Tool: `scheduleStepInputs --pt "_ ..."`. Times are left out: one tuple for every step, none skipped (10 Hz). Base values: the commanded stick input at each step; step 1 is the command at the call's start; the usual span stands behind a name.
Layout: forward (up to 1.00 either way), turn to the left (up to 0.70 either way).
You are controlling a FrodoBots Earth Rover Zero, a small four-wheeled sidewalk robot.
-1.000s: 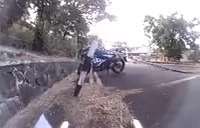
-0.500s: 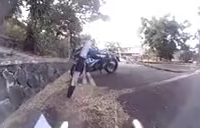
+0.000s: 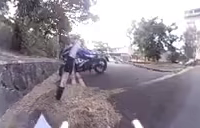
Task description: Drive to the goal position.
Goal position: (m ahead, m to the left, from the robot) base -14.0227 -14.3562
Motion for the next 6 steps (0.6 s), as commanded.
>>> scheduleStepInputs --pt "0.00 -0.85" --pt "0.00 -0.85" --pt "0.00 -0.85" --pt "0.00 -0.85" --pt "0.00 -0.85" --pt "0.00 -0.85"
